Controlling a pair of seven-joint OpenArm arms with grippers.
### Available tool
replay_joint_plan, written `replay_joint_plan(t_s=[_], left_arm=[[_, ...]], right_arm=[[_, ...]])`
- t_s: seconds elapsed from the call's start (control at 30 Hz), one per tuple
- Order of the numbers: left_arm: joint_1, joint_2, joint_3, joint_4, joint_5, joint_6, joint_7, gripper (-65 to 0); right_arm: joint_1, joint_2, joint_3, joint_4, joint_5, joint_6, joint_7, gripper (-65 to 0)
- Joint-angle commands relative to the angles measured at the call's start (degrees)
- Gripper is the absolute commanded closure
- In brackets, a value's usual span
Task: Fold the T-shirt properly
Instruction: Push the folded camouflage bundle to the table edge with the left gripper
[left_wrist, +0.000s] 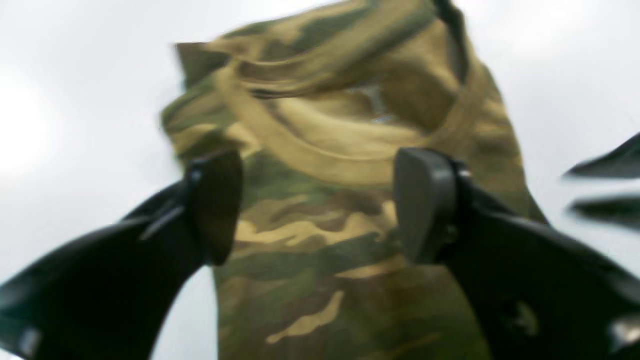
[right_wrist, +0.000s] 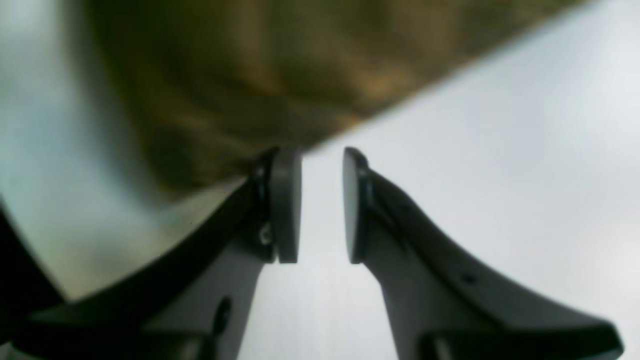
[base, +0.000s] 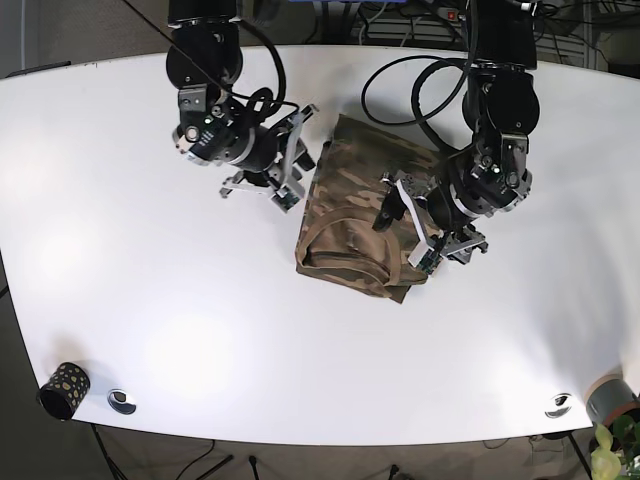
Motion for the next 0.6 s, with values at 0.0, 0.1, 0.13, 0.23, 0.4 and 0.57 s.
replay_joint_plan(t_s=[0.0, 0.1, 0.13, 0.23, 0.4, 0.57], left_arm=[[-1.0, 0.06, 2.73, 1.47, -1.17, 2.16, -1.28, -48.3], [-1.0, -0.21, 6.33, 1.03, -1.09, 4.36, -1.37, -48.9], [-1.0, -0.21, 6.95, 1.03, -1.09, 4.36, -1.37, -49.0], [-0.73, -0.21, 8.44, -0.46, -1.09, 4.88, -1.37, -49.0], [0.06, -0.29, 8.27, -4.59, -1.17, 7.26, -1.46, -49.0], [2.52, -1.35, 8.71, -8.73, -1.0, 7.34, -4.18, -49.0]], right_arm=[[0.87, 0.14, 1.35, 1.77, 0.84, 0.14, 0.8, -13.0], [0.96, 0.23, 3.81, 2.12, 0.84, 0.14, 0.8, -13.0], [0.96, 0.23, 4.34, 2.12, 0.84, 0.14, 0.8, -13.0], [0.96, 0.23, 6.27, 2.04, 0.84, 0.14, 0.8, -13.0], [0.96, 0.23, 7.32, 2.04, 0.84, 0.14, 0.8, -13.0], [0.96, 0.23, 7.32, 2.04, 0.84, 0.14, 0.8, -13.0]])
